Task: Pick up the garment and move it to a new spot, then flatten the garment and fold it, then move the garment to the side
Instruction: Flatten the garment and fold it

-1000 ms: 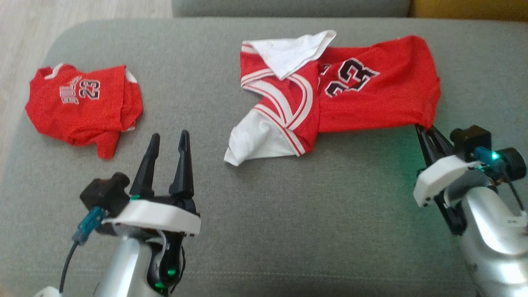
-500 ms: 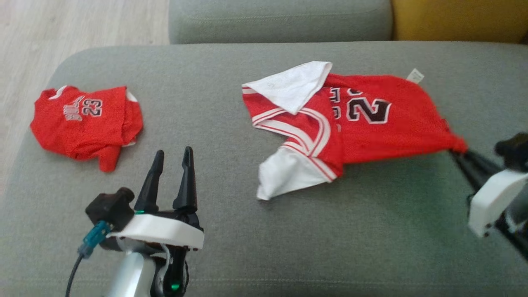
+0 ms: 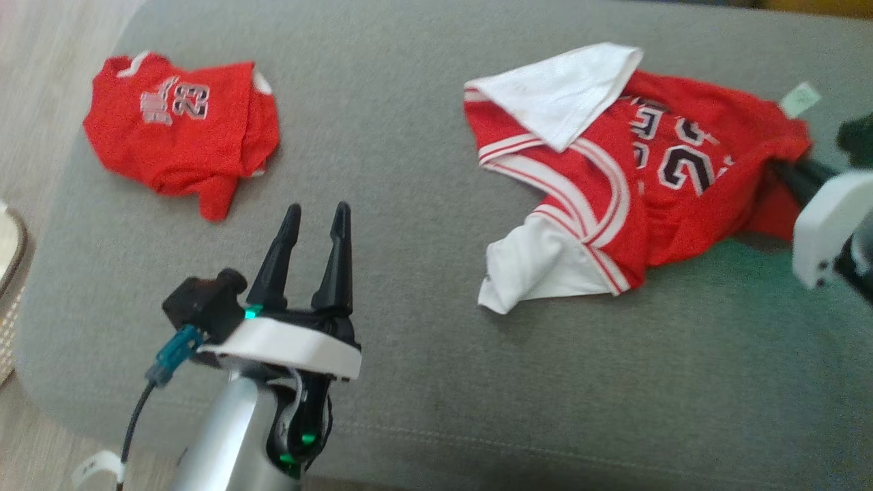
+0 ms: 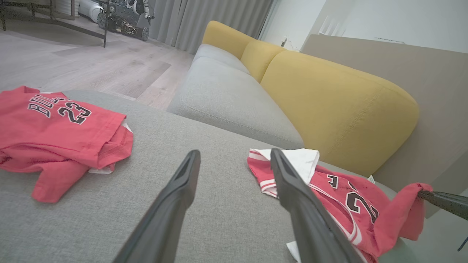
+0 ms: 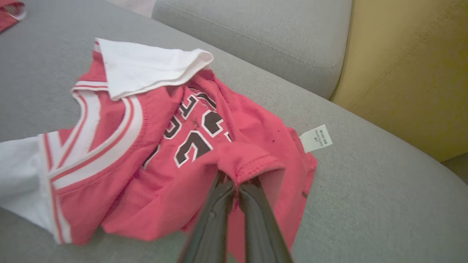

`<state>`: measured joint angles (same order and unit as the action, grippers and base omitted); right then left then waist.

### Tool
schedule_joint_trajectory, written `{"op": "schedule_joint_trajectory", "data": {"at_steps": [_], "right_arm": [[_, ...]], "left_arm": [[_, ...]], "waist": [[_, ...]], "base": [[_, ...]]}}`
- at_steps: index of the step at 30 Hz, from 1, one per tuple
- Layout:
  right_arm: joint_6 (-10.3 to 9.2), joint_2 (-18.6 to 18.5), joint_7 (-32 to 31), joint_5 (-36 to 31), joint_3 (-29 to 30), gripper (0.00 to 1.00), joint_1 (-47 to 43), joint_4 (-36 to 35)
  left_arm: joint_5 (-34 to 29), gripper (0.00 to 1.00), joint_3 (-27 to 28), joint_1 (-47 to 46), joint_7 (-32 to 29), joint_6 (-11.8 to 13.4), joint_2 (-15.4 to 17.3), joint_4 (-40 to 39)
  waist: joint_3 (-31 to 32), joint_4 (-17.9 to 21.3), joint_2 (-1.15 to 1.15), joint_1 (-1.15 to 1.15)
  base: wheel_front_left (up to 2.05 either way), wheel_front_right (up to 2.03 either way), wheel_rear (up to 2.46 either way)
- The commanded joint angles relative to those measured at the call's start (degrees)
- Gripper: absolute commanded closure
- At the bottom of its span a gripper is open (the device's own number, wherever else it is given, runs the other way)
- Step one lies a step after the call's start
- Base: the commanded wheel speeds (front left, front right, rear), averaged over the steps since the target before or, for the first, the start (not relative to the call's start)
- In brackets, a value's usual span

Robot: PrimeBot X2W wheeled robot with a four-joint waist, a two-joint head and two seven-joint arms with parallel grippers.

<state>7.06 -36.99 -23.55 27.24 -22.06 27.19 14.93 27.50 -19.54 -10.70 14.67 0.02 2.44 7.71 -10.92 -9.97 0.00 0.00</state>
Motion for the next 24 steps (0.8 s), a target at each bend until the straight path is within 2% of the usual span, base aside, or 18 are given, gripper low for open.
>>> {"op": "schedule_joint_trajectory", "data": {"at_steps": [1, 7, 12, 13, 14, 15, 16, 20, 24], "right_arm": [[0.43, -2.38, 0.42, 0.78, -1.09, 1.00, 3.49, 1.57], [0.43, -2.80, 3.53, 0.85, -4.71, 1.00, 11.73, 16.07], [0.43, -1.37, 6.37, -0.30, -5.83, 1.00, 15.31, 26.43], [0.43, -1.20, 6.44, -0.65, -6.47, 0.85, 15.66, 27.99], [0.43, -1.07, 6.80, -1.02, -7.00, 0.61, 16.04, 29.30], [0.43, -0.86, 7.47, -1.11, -6.99, 0.11, 16.45, 30.65], [0.43, -0.52, 8.10, -0.93, -6.58, 0.00, 16.81, 32.15], [0.43, 0.67, 8.67, -0.76, -6.75, 0.00, 17.25, 36.62], [0.43, 1.58, 11.75, -0.39, -6.32, 0.00, 17.68, 38.19]], "left_arm": [[0.44, 0.00, 1.23, -3.39, 0.33, -0.09, 0.43, -1.95], [1.02, 0.00, -0.45, -4.79, 0.33, -0.17, 0.43, -1.97], [1.22, 0.00, -0.75, -5.03, 0.33, 0.11, 0.43, -2.05], [1.20, 0.00, -0.72, -5.02, 0.33, 0.22, 0.43, -2.00], [1.13, 0.00, -0.70, -5.02, 0.33, 0.31, 0.43, -1.93], [1.07, 0.00, -0.65, -5.01, 0.33, 0.38, 0.43, -1.88], [1.02, 0.00, -0.58, -4.99, 0.33, 0.42, 0.43, -1.84], [0.63, 0.00, -0.32, -4.83, 0.33, 0.20, 0.43, -1.58], [0.18, 0.00, 0.19, -4.43, 0.33, 0.15, 0.43, -1.39]], "waist": [[-3.59, -3.22, 0.00, 0.00], [-6.50, -5.96, 0.00, 0.00], [-6.90, -6.28, 0.00, 0.00], [-6.80, -6.11, 0.00, 0.00], [-6.66, -5.83, 0.00, 0.00], [-6.48, -5.49, 0.00, 0.00], [-6.28, -5.10, 0.00, 0.00], [-5.13, -3.00, 0.00, 0.00], [-3.40, -0.29, 0.00, 0.00]], "base": [[0.00, 0.00, 0.00], [0.00, 0.00, 0.00], [0.00, 0.00, 0.00], [0.00, 0.00, 0.00], [0.00, 0.00, 0.00], [0.00, 0.00, 0.00], [0.00, 0.00, 0.00], [0.00, 0.00, 0.00], [0.00, 0.00, 0.00]]}}
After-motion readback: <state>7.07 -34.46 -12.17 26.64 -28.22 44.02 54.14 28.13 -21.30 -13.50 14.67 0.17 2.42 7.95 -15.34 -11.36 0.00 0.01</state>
